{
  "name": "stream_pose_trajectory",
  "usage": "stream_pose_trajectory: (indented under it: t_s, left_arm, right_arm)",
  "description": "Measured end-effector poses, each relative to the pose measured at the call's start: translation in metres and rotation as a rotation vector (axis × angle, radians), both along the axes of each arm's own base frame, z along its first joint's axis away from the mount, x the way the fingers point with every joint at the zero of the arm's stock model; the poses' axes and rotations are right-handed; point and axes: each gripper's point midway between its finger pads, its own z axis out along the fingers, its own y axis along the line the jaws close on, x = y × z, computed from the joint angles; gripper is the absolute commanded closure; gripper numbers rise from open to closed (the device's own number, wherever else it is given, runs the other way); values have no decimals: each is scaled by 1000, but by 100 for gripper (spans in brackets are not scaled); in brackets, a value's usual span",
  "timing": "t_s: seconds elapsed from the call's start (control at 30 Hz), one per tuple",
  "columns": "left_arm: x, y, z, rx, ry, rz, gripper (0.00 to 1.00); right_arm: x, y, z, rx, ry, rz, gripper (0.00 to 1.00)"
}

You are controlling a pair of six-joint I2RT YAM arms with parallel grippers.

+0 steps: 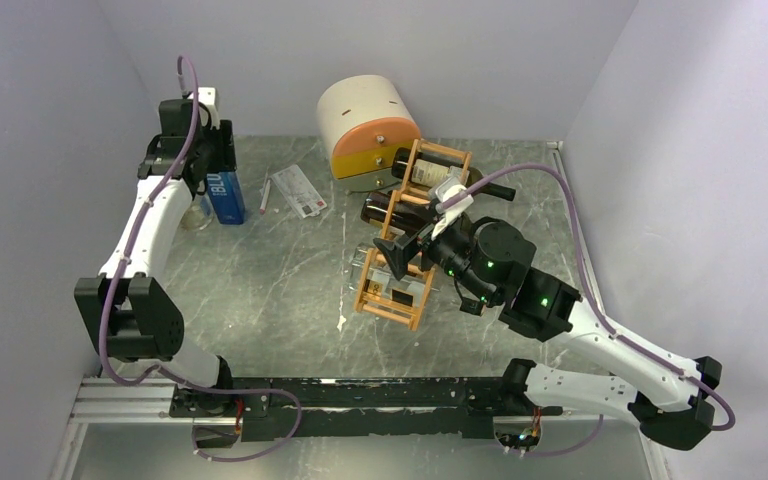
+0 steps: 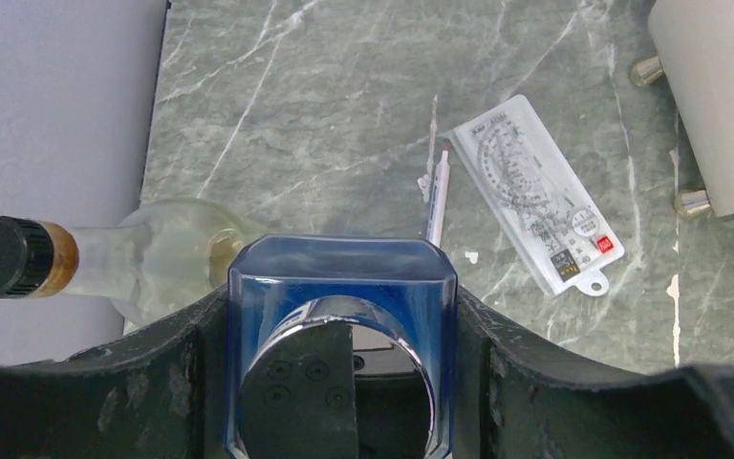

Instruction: Take the wine bottle off the wine rack

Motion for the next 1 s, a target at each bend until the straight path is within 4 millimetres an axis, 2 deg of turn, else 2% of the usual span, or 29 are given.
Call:
stream_pose_trajectory:
  t_s: [0.1, 0.2, 0.27, 0.37, 0.73, 0.83, 1.0]
  left_arm:
    - [6, 4, -1, 0, -11, 9, 86]
    - [8, 7, -1, -1, -18, 21, 64]
    - [9, 10, -1, 1, -21, 36, 45]
    - [10, 12, -1, -2, -26, 50, 32]
    - [12, 23, -1, 5, -31, 70, 11]
    - [11, 25, 1, 5, -35, 74, 0]
    - [6, 25, 17, 5, -73, 75, 0]
  right_arm:
    - [0, -1, -3, -7, 9, -7, 0]
    - [2, 0, -6, -13, 16, -14, 0]
    - [4, 2, -10, -24, 25, -17, 0]
    - [6, 6, -16, -43, 42, -17, 0]
    - [8, 11, -18, -44, 66, -19, 0]
    - [9, 13, -16, -41, 69, -19, 0]
    - [9, 14, -17, -44, 85, -21, 0]
